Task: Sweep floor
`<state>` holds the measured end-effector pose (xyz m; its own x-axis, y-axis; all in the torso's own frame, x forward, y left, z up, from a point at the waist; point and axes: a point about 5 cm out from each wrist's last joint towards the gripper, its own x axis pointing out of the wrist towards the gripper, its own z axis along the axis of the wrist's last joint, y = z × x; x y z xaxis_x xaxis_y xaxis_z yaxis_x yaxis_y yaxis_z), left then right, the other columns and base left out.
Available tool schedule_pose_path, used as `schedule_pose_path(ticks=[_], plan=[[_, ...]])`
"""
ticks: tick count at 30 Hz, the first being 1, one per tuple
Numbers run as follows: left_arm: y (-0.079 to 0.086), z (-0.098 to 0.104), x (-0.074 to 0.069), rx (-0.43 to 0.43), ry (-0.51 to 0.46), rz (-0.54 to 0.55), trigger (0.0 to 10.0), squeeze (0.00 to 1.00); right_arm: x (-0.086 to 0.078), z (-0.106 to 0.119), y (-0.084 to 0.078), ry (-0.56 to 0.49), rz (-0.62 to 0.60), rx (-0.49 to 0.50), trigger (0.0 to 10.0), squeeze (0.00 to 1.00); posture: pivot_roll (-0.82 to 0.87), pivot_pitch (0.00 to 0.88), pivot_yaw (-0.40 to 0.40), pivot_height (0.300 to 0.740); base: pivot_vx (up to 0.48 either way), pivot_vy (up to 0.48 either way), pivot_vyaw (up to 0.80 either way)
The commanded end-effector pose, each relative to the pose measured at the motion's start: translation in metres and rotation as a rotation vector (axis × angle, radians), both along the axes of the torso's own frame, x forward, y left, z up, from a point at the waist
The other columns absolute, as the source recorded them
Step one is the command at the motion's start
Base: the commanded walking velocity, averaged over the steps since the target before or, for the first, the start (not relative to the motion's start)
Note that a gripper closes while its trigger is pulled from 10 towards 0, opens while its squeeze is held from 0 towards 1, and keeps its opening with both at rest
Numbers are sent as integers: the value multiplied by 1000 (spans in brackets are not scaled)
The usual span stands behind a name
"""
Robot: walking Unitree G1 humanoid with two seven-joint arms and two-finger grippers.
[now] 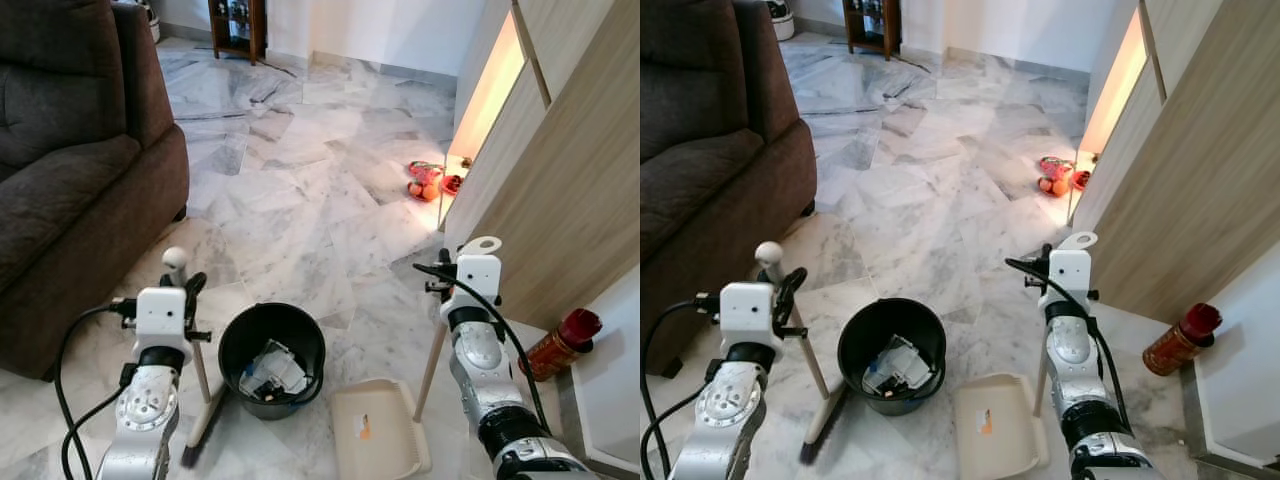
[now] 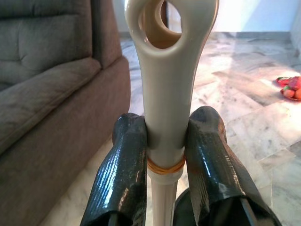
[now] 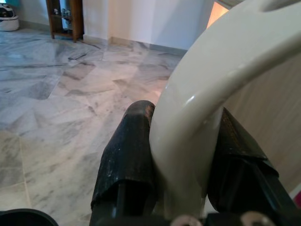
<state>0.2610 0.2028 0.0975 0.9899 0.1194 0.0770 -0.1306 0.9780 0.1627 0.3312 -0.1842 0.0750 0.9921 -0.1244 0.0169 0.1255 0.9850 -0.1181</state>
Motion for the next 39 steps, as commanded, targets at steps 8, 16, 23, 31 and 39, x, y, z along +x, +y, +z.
schedule_pose_path(ticks=[8, 16, 23, 31, 39], plan=[[-4, 2, 0, -9, -23, -31, 10000, 0, 4, 9, -4, -64, -10, 14, 10000, 0, 49, 44, -97, 740, 0, 0, 0], [-3, 3, 2, -8, -25, -41, 10000, 0, 3, 7, 0, -68, -8, 24, 10000, 0, 54, 24, -84, 740, 0, 0, 0], [-3, 2, 1, 2, -22, -54, 10000, 0, 1, 4, 1, -65, -7, 27, 10000, 0, 64, 9, -78, 740, 0, 0, 0], [-5, 2, 1, 13, -24, -71, 10000, 0, 0, 3, 2, -67, -5, 16, 10000, 0, 67, 0, -76, 740, 0, 0, 0], [-7, 2, 3, 12, -27, -79, 10000, 0, -1, 1, 3, -67, -4, 23, 10000, 0, 61, 0, -70, 740, 0, 0, 0]])
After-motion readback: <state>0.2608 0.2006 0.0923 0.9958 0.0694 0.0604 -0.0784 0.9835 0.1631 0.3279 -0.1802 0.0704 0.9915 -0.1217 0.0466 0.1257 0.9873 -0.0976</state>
